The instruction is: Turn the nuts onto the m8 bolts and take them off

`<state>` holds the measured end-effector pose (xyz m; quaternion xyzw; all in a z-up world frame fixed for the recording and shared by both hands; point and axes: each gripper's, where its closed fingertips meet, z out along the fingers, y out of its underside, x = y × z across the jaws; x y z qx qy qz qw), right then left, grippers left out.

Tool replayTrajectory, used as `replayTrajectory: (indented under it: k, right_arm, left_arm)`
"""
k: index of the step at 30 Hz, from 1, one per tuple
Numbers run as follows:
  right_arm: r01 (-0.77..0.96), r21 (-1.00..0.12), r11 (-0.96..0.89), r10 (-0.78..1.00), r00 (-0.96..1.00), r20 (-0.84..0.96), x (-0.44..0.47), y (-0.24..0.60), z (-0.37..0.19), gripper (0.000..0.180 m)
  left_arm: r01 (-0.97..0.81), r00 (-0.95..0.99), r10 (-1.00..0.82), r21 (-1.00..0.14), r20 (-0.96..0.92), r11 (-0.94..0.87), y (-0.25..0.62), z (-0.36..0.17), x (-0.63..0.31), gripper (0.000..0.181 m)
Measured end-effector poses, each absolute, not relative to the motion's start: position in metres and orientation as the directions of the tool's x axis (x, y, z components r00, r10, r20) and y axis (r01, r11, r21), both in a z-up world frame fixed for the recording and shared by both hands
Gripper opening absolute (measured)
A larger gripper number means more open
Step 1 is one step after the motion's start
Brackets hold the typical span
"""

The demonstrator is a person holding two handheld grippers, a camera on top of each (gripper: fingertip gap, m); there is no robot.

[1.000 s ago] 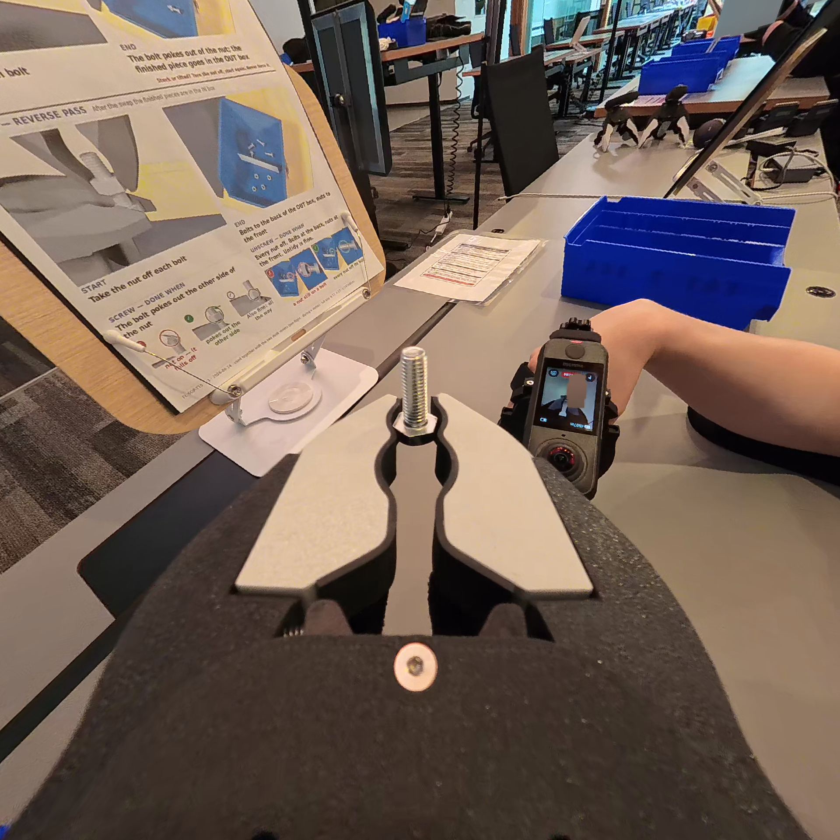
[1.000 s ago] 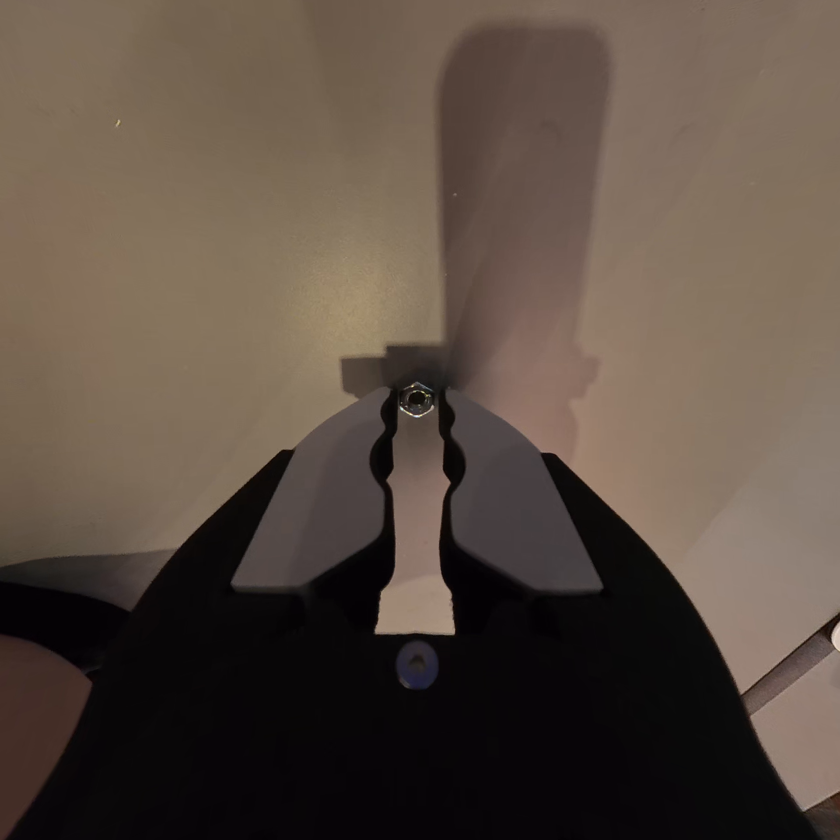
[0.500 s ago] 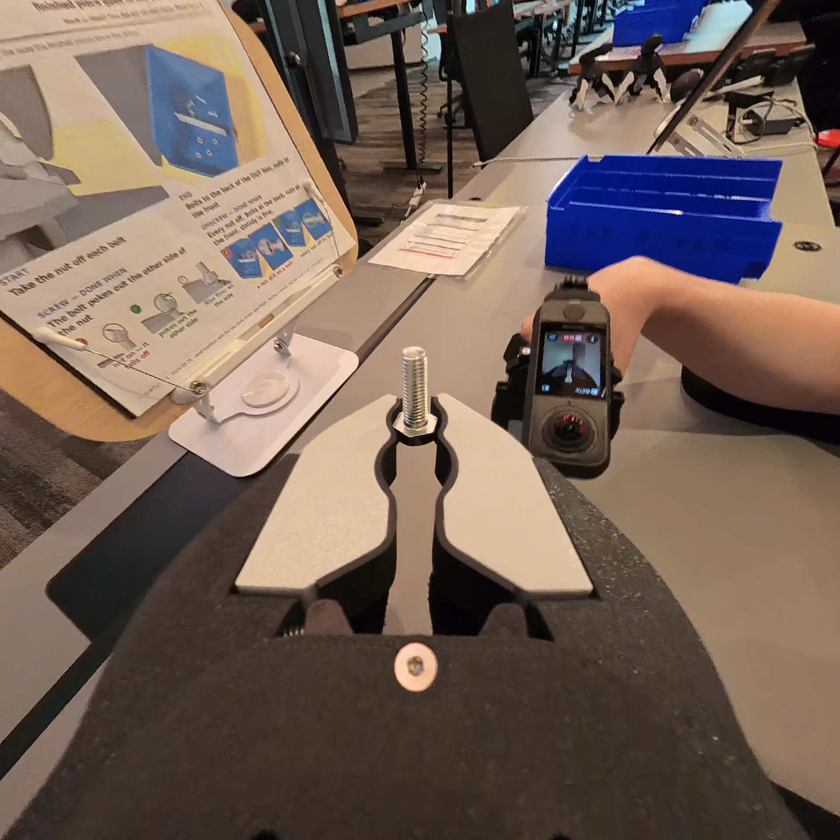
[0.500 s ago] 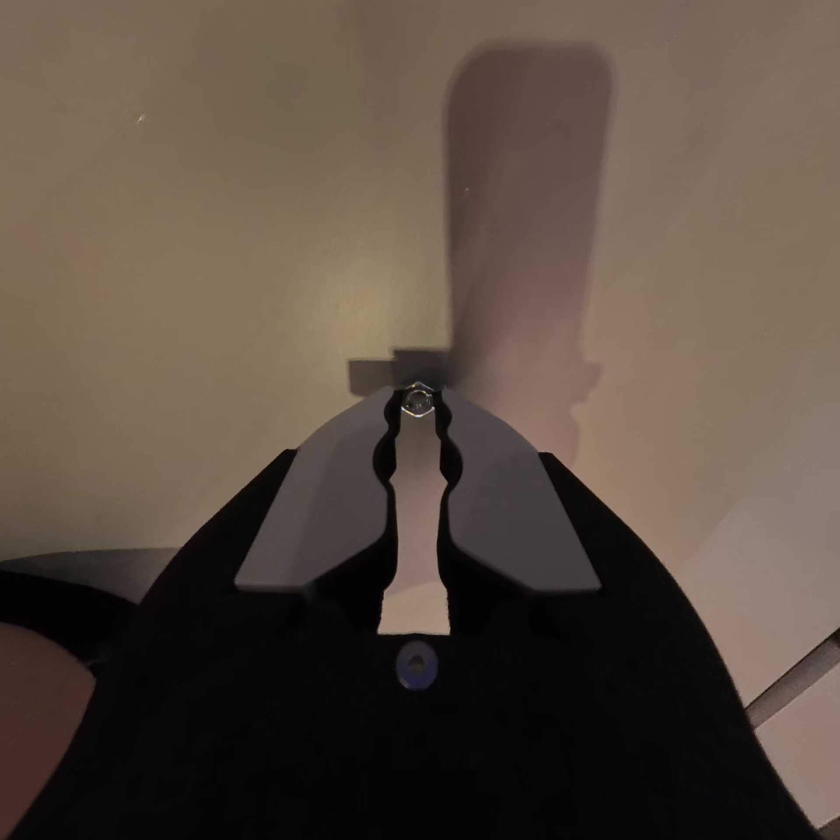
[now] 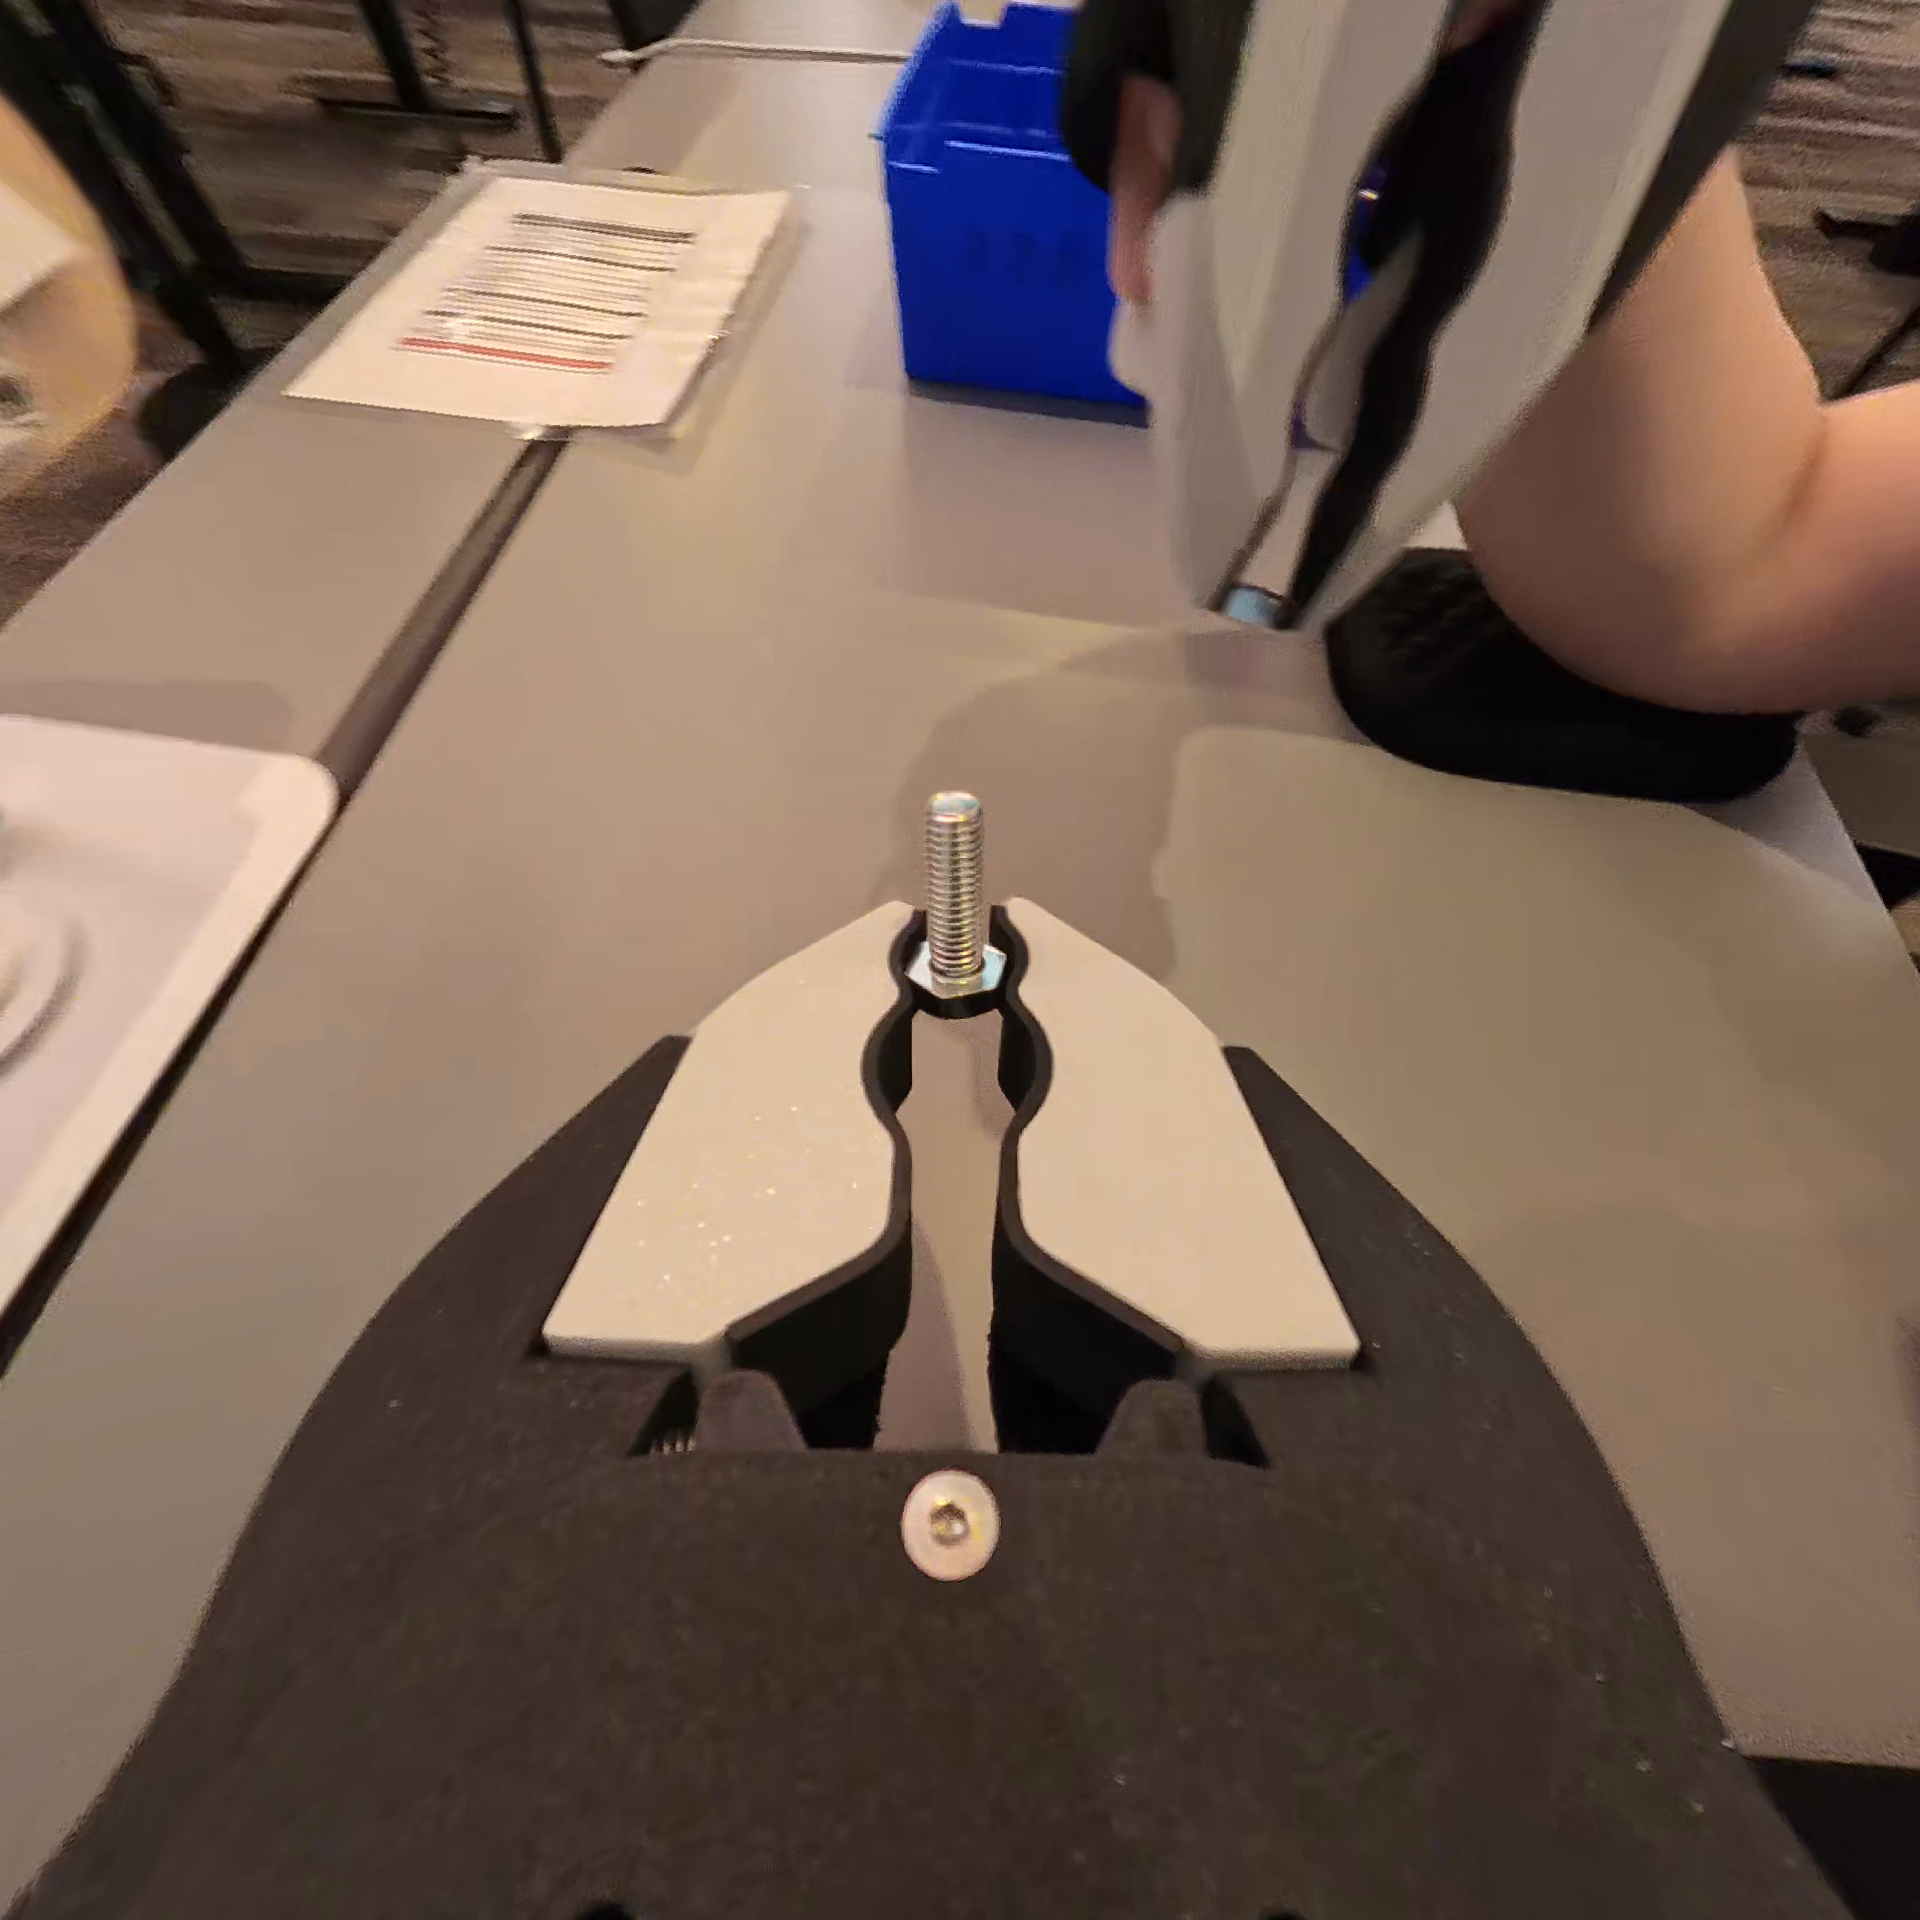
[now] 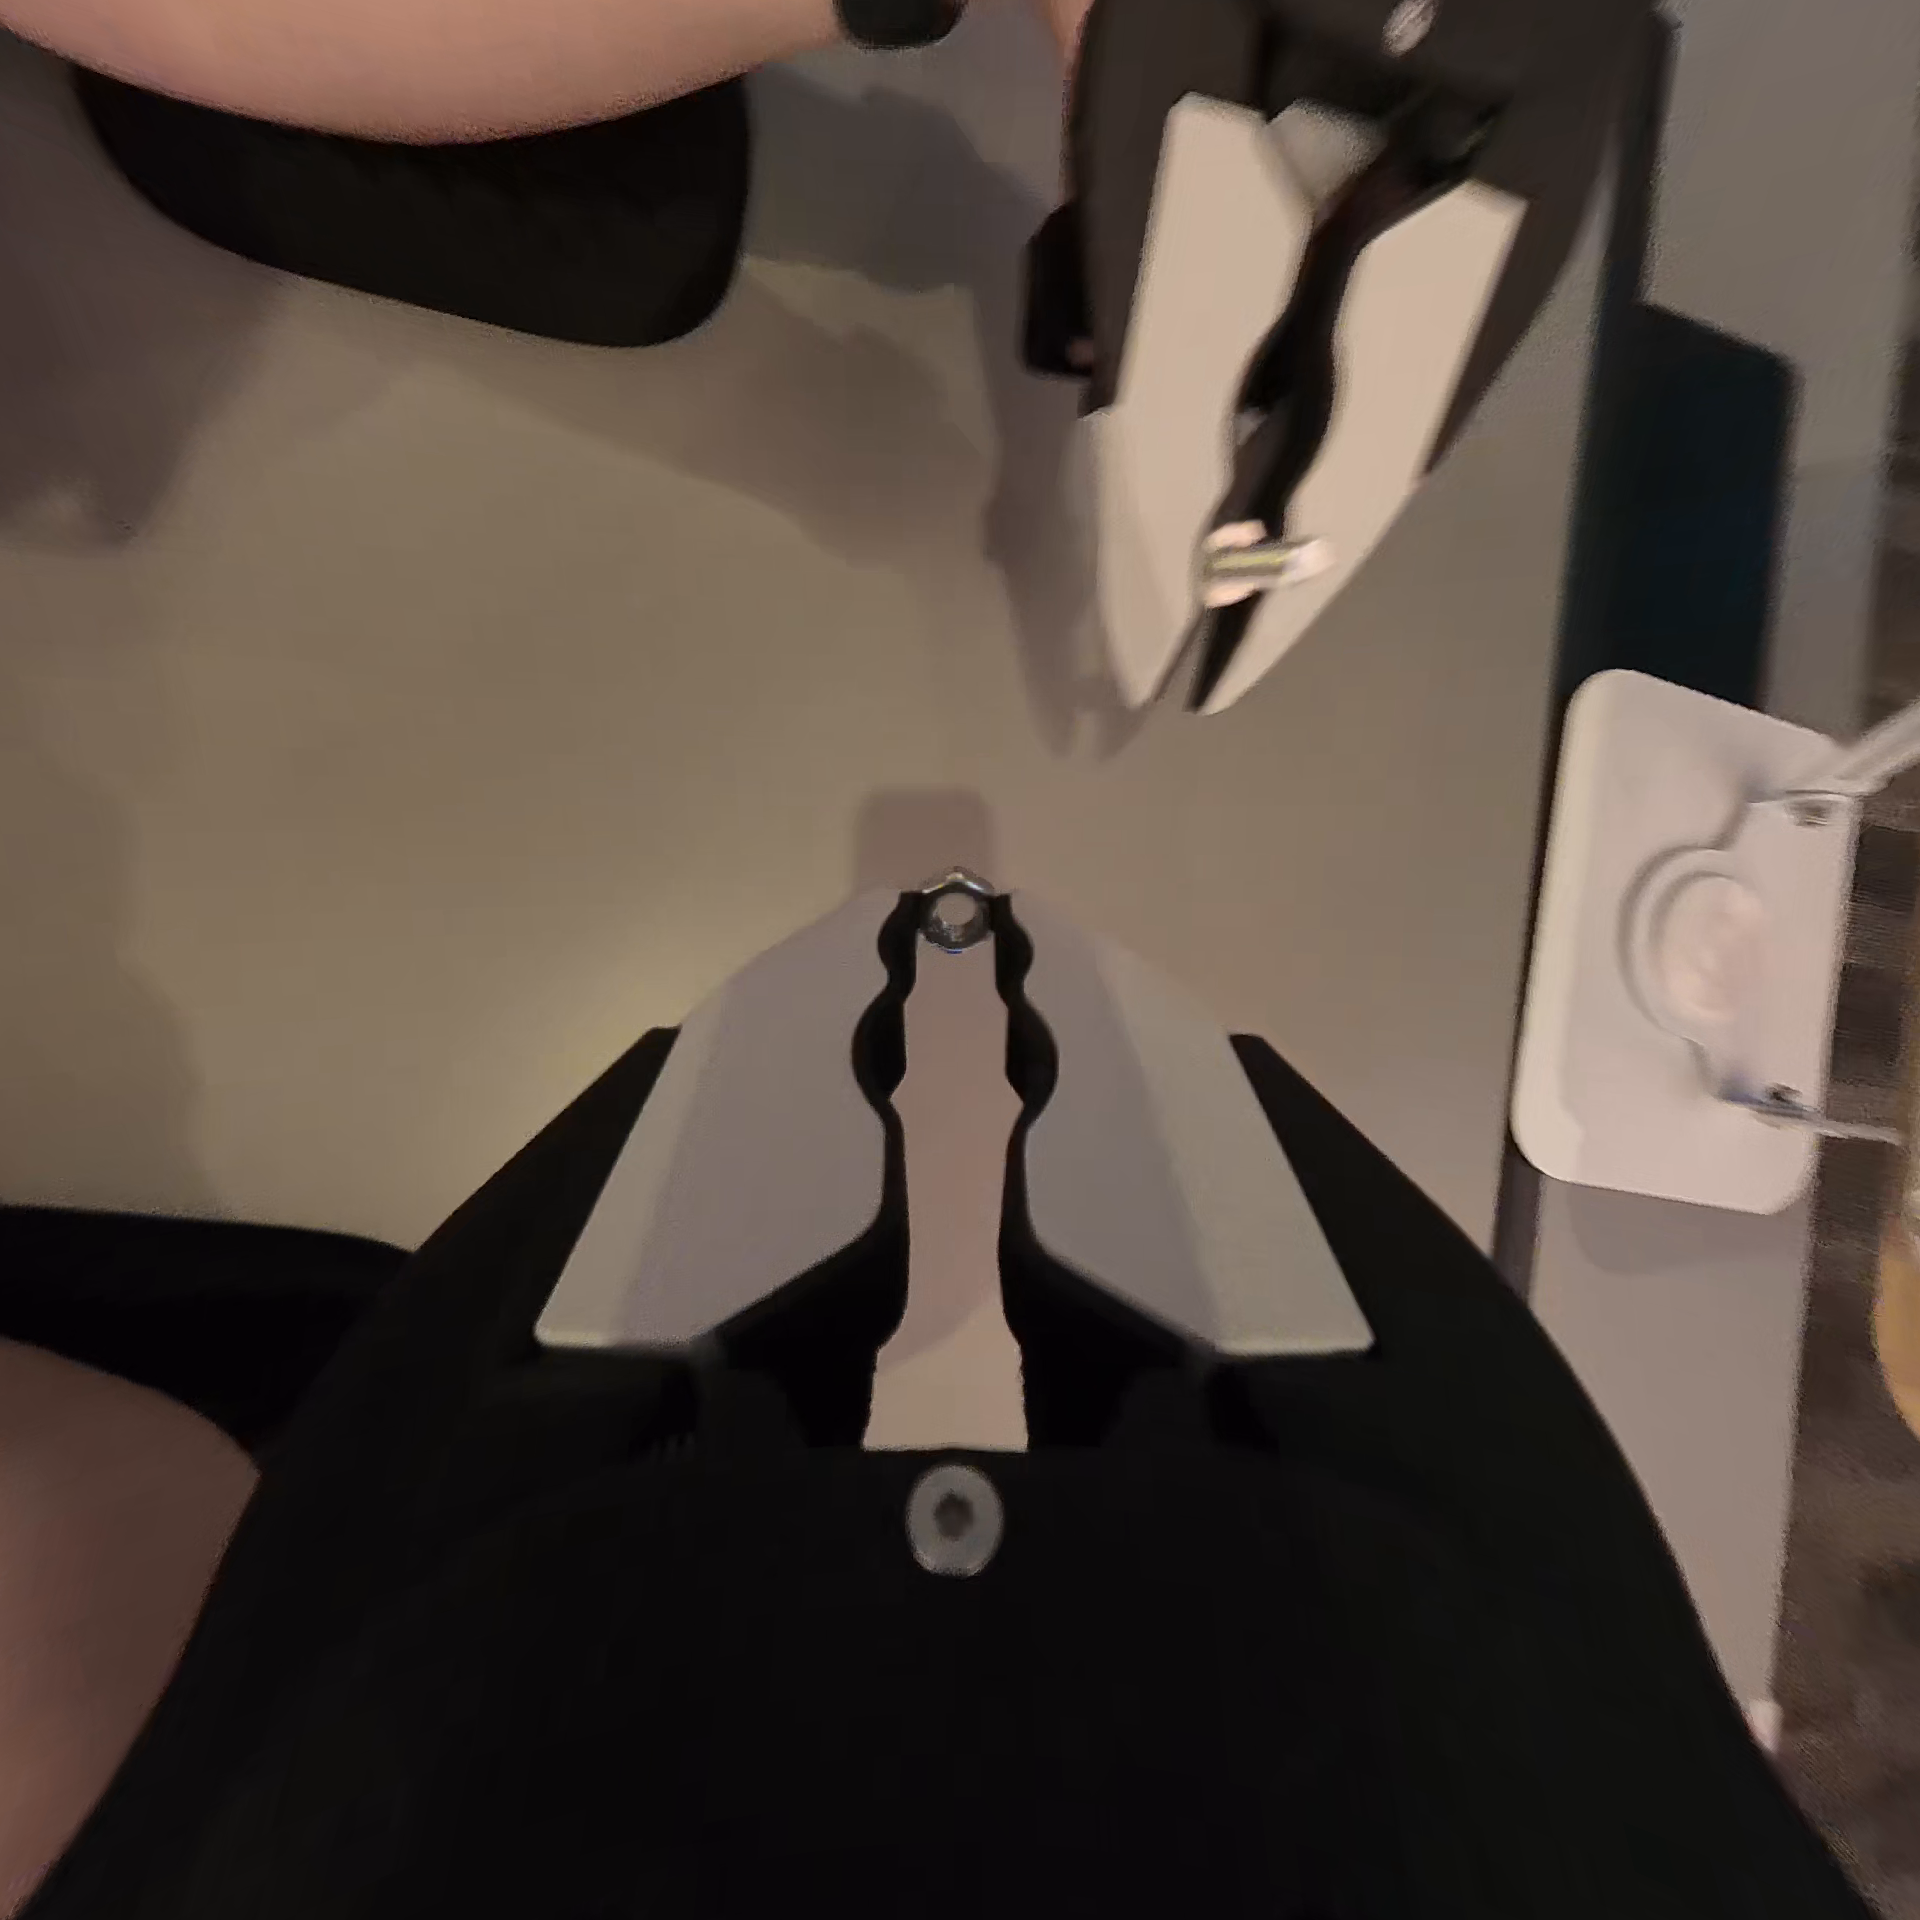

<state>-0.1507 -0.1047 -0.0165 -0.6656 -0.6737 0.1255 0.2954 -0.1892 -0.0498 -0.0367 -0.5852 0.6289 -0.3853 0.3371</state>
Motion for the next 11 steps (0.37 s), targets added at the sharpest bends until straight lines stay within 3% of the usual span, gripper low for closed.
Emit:
replayTrajectory:
  k: [6,11]
  right_arm:
    - [0.816,-0.557,0.157,0.940,0.049,0.337,-0.152,-0.099,-0.007,0.014]
    - [0.836,-0.519,0.180,0.947,-0.005,0.320,-0.158,-0.104,-0.016,0.014]
  left_arm:
    - [-0.464,-0.309,-0.951,-0.868,-0.027,0.176,-0.095,-0.056,-0.156,0.011]
    - [-0.481,-0.363,-0.931,-0.847,-0.043,0.227,-0.108,-0.067,-0.148,0.011]
